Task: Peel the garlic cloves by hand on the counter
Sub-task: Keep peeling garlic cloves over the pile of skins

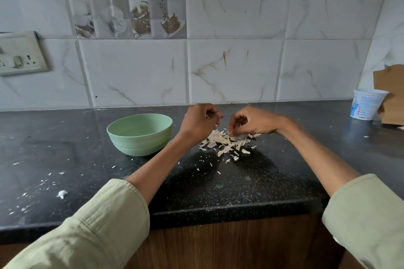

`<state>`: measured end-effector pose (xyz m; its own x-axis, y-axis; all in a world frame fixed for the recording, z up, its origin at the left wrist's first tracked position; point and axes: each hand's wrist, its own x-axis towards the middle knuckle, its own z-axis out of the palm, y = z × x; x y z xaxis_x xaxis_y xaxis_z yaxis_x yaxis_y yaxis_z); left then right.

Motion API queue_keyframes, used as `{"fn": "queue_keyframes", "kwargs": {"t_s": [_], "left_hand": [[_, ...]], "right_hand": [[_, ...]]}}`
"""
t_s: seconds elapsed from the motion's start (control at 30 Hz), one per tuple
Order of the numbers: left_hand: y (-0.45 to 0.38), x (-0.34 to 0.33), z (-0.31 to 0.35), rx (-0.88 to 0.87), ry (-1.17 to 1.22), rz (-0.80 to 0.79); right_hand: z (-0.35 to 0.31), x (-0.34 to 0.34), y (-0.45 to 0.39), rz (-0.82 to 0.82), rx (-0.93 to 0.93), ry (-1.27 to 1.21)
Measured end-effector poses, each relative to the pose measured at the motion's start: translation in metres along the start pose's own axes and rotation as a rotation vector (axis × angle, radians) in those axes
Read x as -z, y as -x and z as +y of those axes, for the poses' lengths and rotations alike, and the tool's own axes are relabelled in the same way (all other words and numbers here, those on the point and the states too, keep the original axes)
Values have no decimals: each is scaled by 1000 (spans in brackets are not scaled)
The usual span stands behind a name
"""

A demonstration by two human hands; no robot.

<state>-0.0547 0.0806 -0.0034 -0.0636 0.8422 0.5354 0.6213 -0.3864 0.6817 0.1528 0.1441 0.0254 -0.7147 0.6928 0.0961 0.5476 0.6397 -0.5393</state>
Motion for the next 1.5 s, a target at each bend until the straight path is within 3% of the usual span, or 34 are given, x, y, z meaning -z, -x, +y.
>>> {"fn": "queue_keyframes", "kwargs": {"t_s": [0.3, 0.6, 1.03, 1.3, 1.5], "left_hand": [[3, 2, 5, 37, 191, -87], [7, 13, 12, 75, 487, -81], [9, 9, 15, 39, 460, 20], [7, 6, 14, 93, 577, 66], [4, 9, 10, 159, 640, 80]], "right_hand": [[-7, 4, 3, 287, 72, -331], [-11, 2, 3, 317, 165, -512], [-16, -4, -1, 427, 265, -374], [-17, -5, -4, 475, 296, -347], [-15, 1, 2, 352, 232, -331]]}}
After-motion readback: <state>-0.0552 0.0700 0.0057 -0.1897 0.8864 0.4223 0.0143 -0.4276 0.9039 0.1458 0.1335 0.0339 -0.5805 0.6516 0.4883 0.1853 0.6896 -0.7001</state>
